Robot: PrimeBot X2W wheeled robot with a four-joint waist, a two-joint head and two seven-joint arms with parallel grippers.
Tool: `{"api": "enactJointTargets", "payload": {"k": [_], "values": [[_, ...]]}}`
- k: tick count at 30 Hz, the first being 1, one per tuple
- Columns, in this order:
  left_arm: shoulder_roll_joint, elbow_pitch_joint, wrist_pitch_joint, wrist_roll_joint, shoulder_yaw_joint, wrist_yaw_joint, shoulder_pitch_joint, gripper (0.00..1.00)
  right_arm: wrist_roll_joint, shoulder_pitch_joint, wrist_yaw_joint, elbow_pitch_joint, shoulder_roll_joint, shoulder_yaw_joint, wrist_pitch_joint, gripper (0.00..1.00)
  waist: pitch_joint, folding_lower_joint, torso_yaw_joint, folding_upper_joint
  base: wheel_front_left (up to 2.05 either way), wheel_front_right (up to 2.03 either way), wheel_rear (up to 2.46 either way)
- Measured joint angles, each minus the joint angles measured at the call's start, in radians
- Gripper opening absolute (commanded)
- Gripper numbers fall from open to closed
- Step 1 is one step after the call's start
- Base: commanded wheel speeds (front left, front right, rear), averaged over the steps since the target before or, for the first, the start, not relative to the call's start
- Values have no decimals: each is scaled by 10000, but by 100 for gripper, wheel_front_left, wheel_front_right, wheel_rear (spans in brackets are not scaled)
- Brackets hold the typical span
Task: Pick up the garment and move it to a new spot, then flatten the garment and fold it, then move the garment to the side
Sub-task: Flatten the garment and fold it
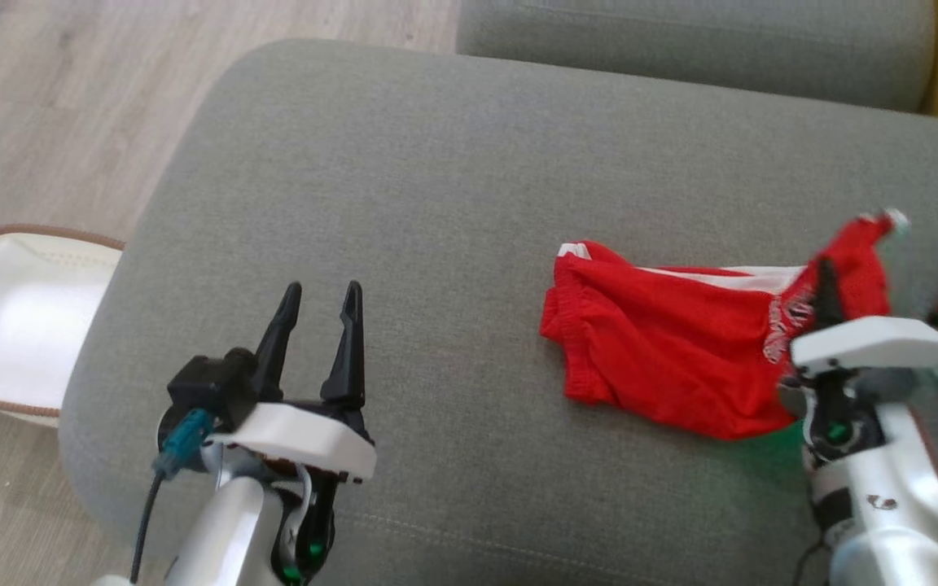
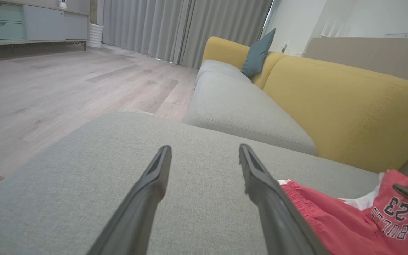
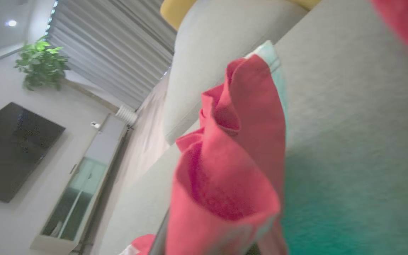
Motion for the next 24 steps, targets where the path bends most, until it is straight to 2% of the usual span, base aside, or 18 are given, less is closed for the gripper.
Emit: {"api": "enactJointTargets", "payload": {"k": [7, 18, 20, 21, 22, 24], "values": [[4, 84, 0, 0, -12, -56, 213, 100, 1795, 8, 0, -709, -10, 2796, -230, 0, -246, 0, 310, 0, 0, 0, 0], [8, 121, 0, 0, -23, -50, 349, 100, 2546, 94, 0, 63, -23, 5777, -621, 0, -274, 0, 689, 0, 0, 0, 0], [8, 125, 0, -2, -25, -48, 373, 100, 2662, 93, 0, 207, -33, 6190, -704, 35, -253, 0, 711, 0, 0, 0, 0], [8, 123, 0, -2, -21, -48, 372, 100, 2729, 93, 0, 245, -36, 6408, -711, 80, -244, 0, 714, 0, 0, 0, 0], [8, 125, 0, -2, -21, -35, 372, 100, 2732, 88, 0, 301, -36, 6621, -775, 100, -237, 0, 709, 0, 0, 0, 0], [8, 128, 0, -2, -13, -6, 373, 100, 2685, 76, 0, 483, -48, 7114, -823, 100, -215, 0, 687, 0, 0, 0, 0]]}}
